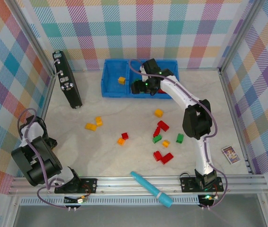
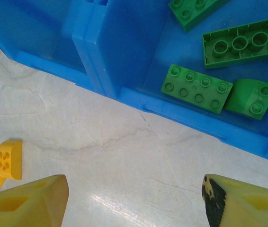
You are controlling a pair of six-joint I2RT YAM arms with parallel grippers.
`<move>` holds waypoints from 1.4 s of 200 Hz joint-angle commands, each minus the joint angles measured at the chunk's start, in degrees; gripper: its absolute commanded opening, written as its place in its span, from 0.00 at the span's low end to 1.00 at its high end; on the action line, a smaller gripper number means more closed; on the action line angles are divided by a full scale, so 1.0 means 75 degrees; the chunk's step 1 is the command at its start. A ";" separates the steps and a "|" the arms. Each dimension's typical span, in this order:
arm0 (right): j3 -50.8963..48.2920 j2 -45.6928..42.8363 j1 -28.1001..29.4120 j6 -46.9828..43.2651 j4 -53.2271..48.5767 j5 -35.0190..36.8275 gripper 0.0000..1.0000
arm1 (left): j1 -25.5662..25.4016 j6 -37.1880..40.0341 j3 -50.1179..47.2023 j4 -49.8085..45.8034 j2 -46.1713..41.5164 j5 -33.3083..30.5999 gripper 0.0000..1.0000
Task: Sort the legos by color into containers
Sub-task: Pick up the lego from the bottom-left of the table.
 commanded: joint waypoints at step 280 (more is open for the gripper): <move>-0.1538 -0.1714 -0.0136 -0.0363 0.0030 0.1365 0.76 | -0.2430 -0.1084 0.1552 -0.1508 -0.2855 0.1945 0.24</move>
